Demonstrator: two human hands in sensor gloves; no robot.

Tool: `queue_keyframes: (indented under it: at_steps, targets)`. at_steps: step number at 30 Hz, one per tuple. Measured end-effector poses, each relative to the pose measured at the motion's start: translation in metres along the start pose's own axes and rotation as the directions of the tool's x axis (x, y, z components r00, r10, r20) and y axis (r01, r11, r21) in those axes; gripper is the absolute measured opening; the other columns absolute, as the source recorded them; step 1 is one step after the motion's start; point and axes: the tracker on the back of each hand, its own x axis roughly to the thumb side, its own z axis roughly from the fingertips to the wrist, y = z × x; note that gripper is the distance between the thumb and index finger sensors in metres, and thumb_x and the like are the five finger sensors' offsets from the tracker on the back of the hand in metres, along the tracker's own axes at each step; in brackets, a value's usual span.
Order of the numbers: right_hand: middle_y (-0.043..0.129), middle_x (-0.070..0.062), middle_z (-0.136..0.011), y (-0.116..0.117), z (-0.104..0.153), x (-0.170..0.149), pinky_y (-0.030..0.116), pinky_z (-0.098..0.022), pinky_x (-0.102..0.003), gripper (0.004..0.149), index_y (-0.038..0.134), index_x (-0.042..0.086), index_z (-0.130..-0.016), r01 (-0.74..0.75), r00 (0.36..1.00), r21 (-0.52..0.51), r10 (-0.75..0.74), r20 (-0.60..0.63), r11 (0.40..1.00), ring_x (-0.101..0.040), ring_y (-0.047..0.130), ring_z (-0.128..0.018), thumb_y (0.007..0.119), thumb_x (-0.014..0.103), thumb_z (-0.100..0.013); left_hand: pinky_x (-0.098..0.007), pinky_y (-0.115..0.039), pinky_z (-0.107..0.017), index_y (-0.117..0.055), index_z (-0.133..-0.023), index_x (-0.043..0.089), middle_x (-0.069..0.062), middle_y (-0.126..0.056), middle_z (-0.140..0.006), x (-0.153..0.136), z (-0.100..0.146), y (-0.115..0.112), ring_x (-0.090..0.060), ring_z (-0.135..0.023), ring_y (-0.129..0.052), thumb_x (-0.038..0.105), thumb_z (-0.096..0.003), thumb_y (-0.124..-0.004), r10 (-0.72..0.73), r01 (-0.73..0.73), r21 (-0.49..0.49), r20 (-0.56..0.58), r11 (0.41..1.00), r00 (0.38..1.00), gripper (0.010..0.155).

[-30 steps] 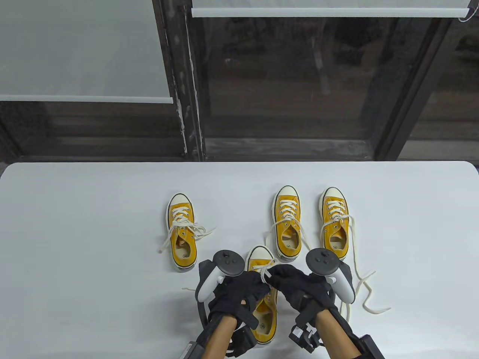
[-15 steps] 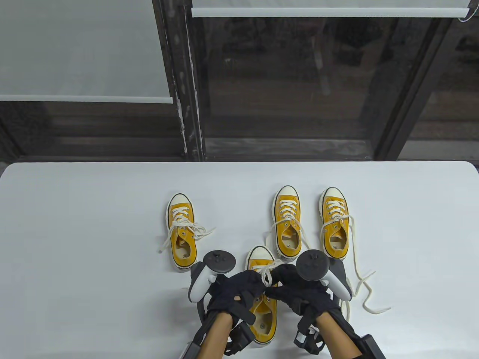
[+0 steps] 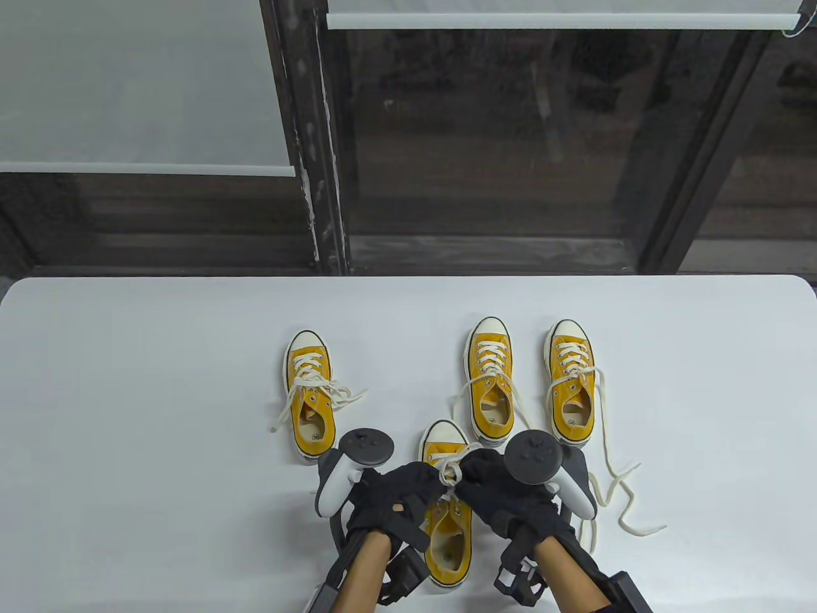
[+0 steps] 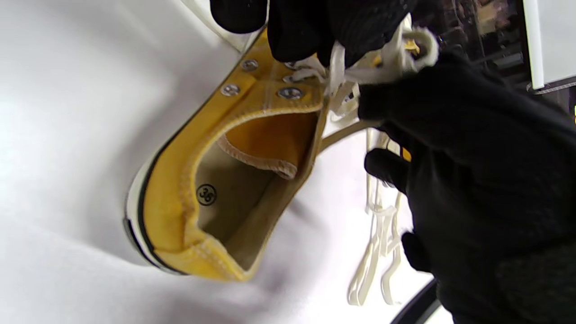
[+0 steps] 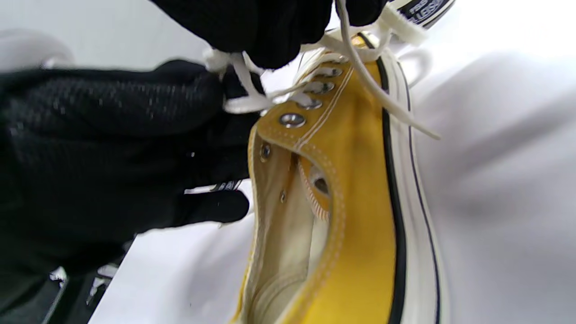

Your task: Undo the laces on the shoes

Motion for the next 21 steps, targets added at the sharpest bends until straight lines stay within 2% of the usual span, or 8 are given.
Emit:
queue_keyframes:
  at_steps: [6, 8, 10, 12, 15, 17, 19, 21]
  targets:
    - [0.045, -0.008, -0.115, -0.006, 0.001, -0.005, 0.033, -0.075, -0.07, 0.039, 0.071, 0.019, -0.097, -0.053, 0.998, -0.02, 0.052, -0.023, 0.998, -0.041, 0.036, -0.111, 0.069, 0.04, -0.064, -0.064, -0.033, -0.083, -0.065, -0.104, 0.031, 0.002, -0.061, -0.11, 0.0, 0.0, 0.0, -0.028, -0.115, -0.044, 0.039, -0.0657, -0.066, 0.004, -0.004, -0.009, 0.003, 1.0, 1.0, 0.039]
    - [0.041, -0.012, -0.117, -0.003, 0.0, -0.002, 0.032, -0.074, -0.07, 0.053, 0.062, 0.017, -0.108, -0.061, 0.998, 0.016, 0.061, -0.014, 0.998, -0.044, 0.032, -0.11, 0.074, 0.041, -0.062, -0.064, -0.033, -0.083, -0.065, -0.104, 0.031, 0.002, -0.061, -0.11, 0.001, 0.002, -0.001, -0.028, -0.115, -0.044, 0.039, -0.0657, -0.067, 0.017, -0.017, -0.014, 0.016, 1.0, 1.0, 0.039]
    - [0.035, -0.012, -0.119, 0.003, 0.0, 0.003, 0.031, -0.075, -0.069, 0.062, 0.054, 0.019, -0.113, -0.062, 0.998, 0.032, 0.063, 0.0, 0.998, -0.044, 0.027, -0.111, 0.077, 0.044, -0.061, -0.064, -0.033, -0.083, -0.066, -0.103, 0.03, 0.002, -0.062, -0.11, 0.003, 0.002, -0.002, -0.028, -0.115, -0.044, 0.039, -0.0653, -0.068, 0.026, -0.024, -0.034, 0.036, 0.999, 0.999, 0.039]
    - [0.033, -0.008, -0.119, 0.009, 0.0, 0.008, 0.03, -0.077, -0.068, 0.054, 0.056, 0.024, -0.11, -0.057, 0.998, 0.017, 0.057, -0.001, 0.998, -0.041, 0.026, -0.112, 0.074, 0.043, -0.063, -0.064, -0.034, -0.083, -0.067, -0.102, 0.027, 0.001, -0.062, -0.11, 0.004, 0.001, -0.003, -0.028, -0.114, -0.045, 0.037, -0.0651, -0.068, 0.039, -0.037, -0.053, 0.044, 0.998, 0.998, 0.038]
    - [0.042, 0.001, -0.117, 0.008, 0.004, 0.009, 0.031, -0.077, -0.068, 0.039, 0.066, 0.033, -0.1, -0.132, 0.991, -0.1, 0.131, -0.024, 0.986, -0.036, 0.034, -0.113, 0.072, 0.047, -0.063, -0.065, -0.035, -0.082, -0.07, -0.101, 0.026, 0.0, -0.066, -0.108, 0.002, 0.003, 0.0, -0.029, -0.113, -0.047, 0.037, -0.0637, -0.071, 0.044, -0.043, -0.025, 0.037, 0.999, 0.998, 0.039]
    - [0.041, 0.0, -0.116, 0.007, 0.003, 0.009, 0.029, -0.076, -0.069, 0.037, 0.068, 0.029, -0.098, -0.075, 0.997, -0.046, 0.075, -0.012, 0.996, -0.037, 0.032, -0.112, 0.071, 0.043, -0.064, -0.065, -0.035, -0.082, -0.071, -0.1, 0.026, 0.0, -0.067, -0.107, 0.002, 0.002, -0.002, -0.029, -0.113, -0.048, 0.037, -0.0633, -0.072, 0.033, -0.033, -0.032, 0.028, 0.999, 0.999, 0.038]
    - [0.041, -0.002, -0.116, 0.007, 0.002, 0.005, 0.029, -0.075, -0.07, 0.035, 0.07, 0.03, -0.097, -0.051, 0.998, -0.049, 0.049, -0.031, 0.998, -0.039, 0.032, -0.112, 0.069, 0.042, -0.064, -0.064, -0.035, -0.082, -0.07, -0.101, 0.028, 0.001, -0.065, -0.108, 0.001, 0.001, -0.002, -0.029, -0.113, -0.048, 0.038, -0.0638, -0.069, 0.025, -0.024, -0.02, 0.011, 1.0, 1.0, 0.038]
    - [0.041, -0.006, -0.115, 0.006, -0.001, -0.001, 0.029, -0.074, -0.07, 0.037, 0.07, 0.023, -0.097, 0.011, 0.998, -0.013, -0.012, -0.067, 1.0, -0.042, 0.031, -0.111, 0.067, 0.041, -0.065, -0.063, -0.035, -0.083, -0.069, -0.102, 0.029, 0.001, -0.065, -0.108, -0.002, 0.0, -0.001, -0.029, -0.113, -0.048, 0.037, -0.0644, -0.067, 0.024, -0.024, 0.001, -0.018, 1.0, 1.0, 0.038]
